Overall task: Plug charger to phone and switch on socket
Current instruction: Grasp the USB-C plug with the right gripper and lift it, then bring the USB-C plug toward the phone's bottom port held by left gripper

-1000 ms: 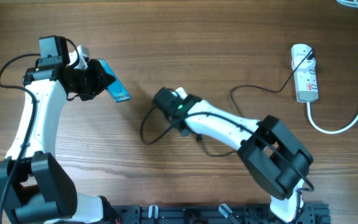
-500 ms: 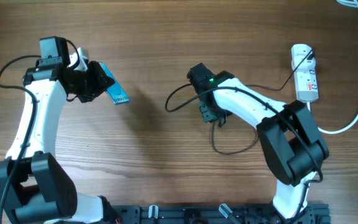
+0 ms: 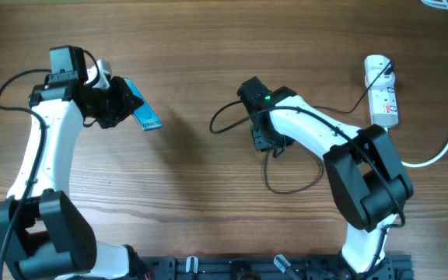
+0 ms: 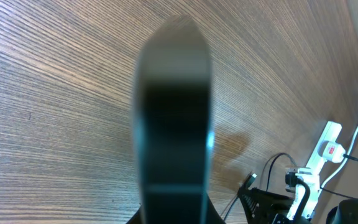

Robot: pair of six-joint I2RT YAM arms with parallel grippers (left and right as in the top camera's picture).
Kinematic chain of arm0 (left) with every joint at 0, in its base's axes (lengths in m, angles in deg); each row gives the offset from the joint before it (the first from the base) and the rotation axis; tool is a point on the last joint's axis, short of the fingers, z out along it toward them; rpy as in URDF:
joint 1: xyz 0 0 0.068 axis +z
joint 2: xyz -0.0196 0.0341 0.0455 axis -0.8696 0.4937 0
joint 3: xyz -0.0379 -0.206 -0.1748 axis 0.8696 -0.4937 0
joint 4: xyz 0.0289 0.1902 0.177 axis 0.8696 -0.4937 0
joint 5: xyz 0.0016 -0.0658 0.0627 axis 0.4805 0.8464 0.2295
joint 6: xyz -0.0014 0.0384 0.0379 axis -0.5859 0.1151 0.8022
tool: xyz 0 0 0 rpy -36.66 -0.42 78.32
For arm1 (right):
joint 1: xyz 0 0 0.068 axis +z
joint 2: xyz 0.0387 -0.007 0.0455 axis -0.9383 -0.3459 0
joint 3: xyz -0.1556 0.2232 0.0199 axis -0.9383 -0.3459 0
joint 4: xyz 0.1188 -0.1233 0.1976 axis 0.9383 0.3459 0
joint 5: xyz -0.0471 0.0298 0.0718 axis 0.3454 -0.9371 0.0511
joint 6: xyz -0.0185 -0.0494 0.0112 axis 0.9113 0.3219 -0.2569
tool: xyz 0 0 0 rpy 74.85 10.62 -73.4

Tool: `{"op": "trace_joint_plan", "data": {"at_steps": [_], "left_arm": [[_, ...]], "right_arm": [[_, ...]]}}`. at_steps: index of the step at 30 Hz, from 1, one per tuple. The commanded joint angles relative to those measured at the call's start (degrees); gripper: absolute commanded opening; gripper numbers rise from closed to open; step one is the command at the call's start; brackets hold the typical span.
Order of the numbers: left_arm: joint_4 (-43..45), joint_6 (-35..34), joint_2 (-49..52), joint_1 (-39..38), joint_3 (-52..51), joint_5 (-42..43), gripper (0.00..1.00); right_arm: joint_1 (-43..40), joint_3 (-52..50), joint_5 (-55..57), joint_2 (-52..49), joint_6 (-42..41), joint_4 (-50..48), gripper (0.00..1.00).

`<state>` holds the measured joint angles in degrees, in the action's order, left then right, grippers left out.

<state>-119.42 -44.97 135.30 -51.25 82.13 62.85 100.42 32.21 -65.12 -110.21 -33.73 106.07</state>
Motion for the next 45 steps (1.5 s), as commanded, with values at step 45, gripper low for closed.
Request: {"op": "trace_joint_plan", "data": {"at_steps": [45], "left_arm": [[13.00,2.34,-6.71,0.04,-0.02,33.97,0.04]], "right_arm": [[-9.35,0.33,-88.56,14.69,51.74,7.82,0.04]]}}
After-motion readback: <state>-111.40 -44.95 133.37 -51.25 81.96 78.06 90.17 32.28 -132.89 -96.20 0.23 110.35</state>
